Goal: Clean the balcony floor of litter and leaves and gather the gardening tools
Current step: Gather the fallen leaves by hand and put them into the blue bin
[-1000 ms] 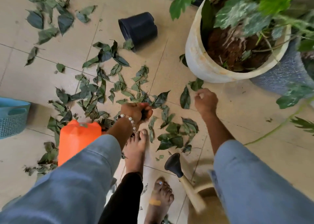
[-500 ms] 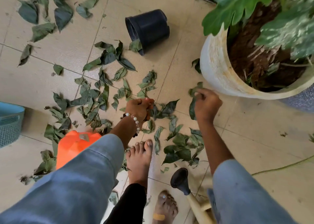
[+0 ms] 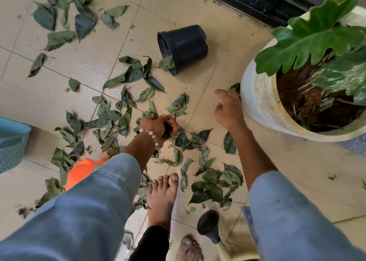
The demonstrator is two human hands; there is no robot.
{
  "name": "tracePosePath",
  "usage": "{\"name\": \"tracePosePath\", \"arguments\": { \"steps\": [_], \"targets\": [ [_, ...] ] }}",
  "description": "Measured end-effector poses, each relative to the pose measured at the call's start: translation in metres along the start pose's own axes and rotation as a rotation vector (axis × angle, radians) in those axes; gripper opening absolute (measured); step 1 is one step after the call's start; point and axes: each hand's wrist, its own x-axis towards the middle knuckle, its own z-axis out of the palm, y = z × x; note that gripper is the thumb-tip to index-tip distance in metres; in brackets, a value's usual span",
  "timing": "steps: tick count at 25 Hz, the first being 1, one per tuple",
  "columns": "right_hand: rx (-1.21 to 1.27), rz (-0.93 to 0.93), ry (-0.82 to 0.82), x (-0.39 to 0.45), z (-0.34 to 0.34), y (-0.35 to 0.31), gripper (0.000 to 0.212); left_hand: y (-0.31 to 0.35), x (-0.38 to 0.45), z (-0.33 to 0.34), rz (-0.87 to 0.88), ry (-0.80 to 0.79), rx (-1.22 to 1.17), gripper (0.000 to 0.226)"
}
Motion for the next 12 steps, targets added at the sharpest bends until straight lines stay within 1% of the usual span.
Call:
{"name": "tracePosePath", "arguments": {
  "steps": [1, 2, 3, 4, 6, 8, 9, 10, 12],
  "targets": [
    [-0.206, 0.042, -0.054, 0.015, 0.004, 0.005, 0.056, 0.0, 0.002, -0.003, -0.002, -0.026, 0.0, 0.03],
    [-0.355, 0.088, -0.111, 0.027, 0.009, 0.009, 0.063, -0.002, 0.003, -0.005, -0.007, -0.054, -0.007, 0.033],
    [-0.452, 0.121, -0.148, 0.036, 0.014, 0.011, 0.066, -0.004, 0.004, -0.007, -0.01, -0.08, -0.018, 0.037],
    [-0.498, 0.142, -0.151, 0.042, 0.019, 0.011, 0.065, -0.005, 0.005, -0.008, -0.009, -0.099, -0.024, 0.039],
    [-0.49, 0.174, -0.09, 0.051, 0.027, 0.01, 0.055, -0.006, 0.006, -0.008, 0.011, -0.116, 0.01, 0.037],
    [-0.489, 0.136, 0.035, 0.047, 0.028, 0.007, 0.038, -0.005, 0.005, -0.009, 0.062, -0.106, 0.116, 0.032],
    [-0.448, 0.098, 0.095, 0.042, 0.028, 0.008, 0.03, -0.005, 0.004, -0.01, 0.104, -0.103, 0.174, 0.03],
    [-0.379, 0.058, 0.141, 0.035, 0.029, 0.009, 0.026, -0.006, 0.003, -0.011, 0.147, -0.107, 0.227, 0.03],
    [-0.128, 0.007, 0.209, 0.009, 0.029, 0.008, 0.025, -0.012, 0.0, -0.01, 0.19, -0.107, 0.309, 0.029]
  ]
}}
